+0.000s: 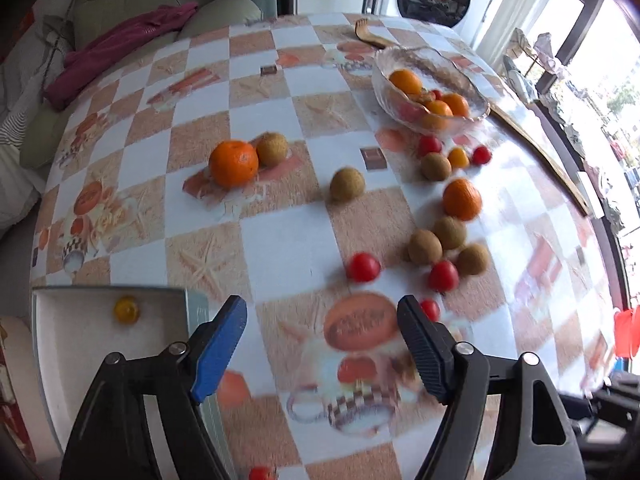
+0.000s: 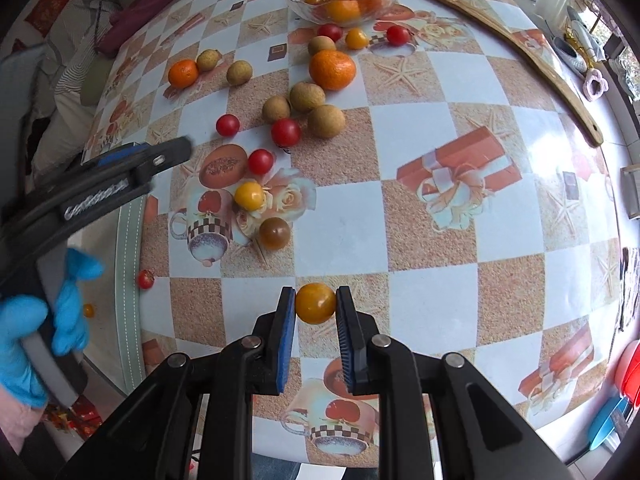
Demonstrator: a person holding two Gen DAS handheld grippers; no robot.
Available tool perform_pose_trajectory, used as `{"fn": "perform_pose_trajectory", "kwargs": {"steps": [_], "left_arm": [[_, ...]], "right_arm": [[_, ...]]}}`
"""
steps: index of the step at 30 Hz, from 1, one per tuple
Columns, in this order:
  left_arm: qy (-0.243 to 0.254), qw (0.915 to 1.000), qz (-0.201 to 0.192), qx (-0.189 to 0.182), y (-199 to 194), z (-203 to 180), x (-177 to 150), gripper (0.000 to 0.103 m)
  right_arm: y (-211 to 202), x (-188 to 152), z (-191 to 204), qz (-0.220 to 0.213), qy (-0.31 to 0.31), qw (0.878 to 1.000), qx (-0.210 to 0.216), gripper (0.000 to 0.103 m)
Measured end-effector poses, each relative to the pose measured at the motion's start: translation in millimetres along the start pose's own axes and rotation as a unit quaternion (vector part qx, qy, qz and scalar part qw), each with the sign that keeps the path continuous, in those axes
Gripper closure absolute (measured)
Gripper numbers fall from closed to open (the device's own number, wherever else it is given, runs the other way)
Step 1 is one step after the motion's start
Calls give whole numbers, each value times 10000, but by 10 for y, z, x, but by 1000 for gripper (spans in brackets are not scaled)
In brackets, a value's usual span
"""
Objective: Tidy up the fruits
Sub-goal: 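Close the left gripper on a red cherry tomato while the right gripper holds its yellow tomato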
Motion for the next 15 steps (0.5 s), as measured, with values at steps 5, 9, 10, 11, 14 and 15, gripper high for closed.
{"fn": "perform_pose_trajectory", "kwargs": {"steps": [5,9,10,11,14,15], "left_arm": [[131,9998,94,137,231,-117,104,25],[309,9988,259,273,416,-203,111,46],[338,9986,313,275,452,-215,110,52],[336,9989,244,236,445,-229,116,53],[391,9989,241,127,441,-263,120,79],[370,9989,268,69,435,-265,120,80]], "right_arm": [[-10,-88,-87,4,183,9998,46,81],[-14,-123,-124,0,266,9996,92,81],[-21,-126,-127,-10,270,9996,98,81],[-28,-126,-130,-19,272,9996,106,81],[-64,-116,-138,-56,274,9995,121,81],[-75,-110,-140,-67,267,9996,118,81]]}}
Point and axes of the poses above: each gripper's, at about its wrist camera, not at the fingertips, and y roughly the way its jaws point, z to its left, x to its top, the point moved 5 cm from there along y, roughly the way its jaws point, and after that the axes turned 9 degrees about -y, right-handed, at the moved point
